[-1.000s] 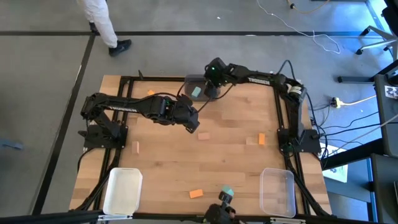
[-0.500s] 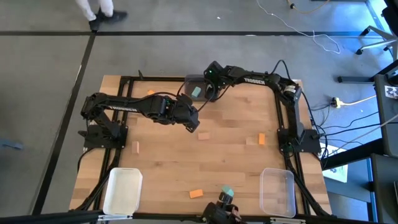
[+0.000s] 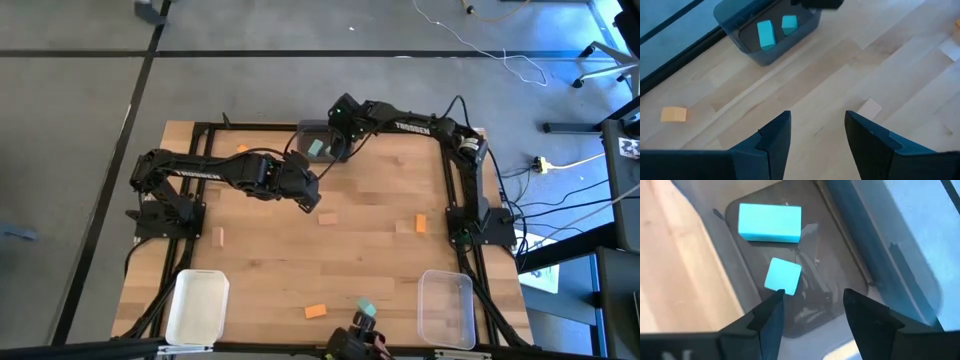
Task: Sort & place blocks by color
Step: Put the blue block into the black bin
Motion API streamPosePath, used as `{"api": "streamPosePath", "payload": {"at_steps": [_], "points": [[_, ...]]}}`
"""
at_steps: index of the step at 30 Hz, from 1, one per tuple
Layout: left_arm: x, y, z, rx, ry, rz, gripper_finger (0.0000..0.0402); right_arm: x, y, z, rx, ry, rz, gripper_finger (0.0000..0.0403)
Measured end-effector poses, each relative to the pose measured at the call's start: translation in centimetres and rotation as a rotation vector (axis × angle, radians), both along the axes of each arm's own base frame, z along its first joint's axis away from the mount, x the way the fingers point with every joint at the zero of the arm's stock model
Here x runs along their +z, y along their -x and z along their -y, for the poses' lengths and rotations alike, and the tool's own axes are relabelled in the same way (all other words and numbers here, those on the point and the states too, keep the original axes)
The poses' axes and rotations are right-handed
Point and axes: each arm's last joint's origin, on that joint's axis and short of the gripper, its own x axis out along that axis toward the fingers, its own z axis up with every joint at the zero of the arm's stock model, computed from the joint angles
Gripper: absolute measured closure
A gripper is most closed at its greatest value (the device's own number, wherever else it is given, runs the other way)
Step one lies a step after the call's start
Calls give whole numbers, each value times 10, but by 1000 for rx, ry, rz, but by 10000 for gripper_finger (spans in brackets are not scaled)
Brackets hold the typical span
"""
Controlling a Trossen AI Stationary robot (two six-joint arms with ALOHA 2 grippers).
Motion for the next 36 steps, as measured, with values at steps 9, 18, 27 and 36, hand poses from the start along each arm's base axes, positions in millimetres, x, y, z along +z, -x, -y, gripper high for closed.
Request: {"api": "streamPosePath", "payload": {"at_steps": [9, 18, 27, 36], "points": [[-7, 19, 17, -16, 22, -181, 223, 61, 2, -15, 168, -254, 15, 203], [-2, 37, 50, -40, 33, -210, 223, 98, 2, -54, 332, -366, 5, 203], [-1, 47, 80, -129, 36, -202, 223, 168, 34, -126, 434, -326, 75, 203], [0, 50, 94, -285, -11, -242, 223, 227, 87, -210, 327, -267, 144, 203]]}}
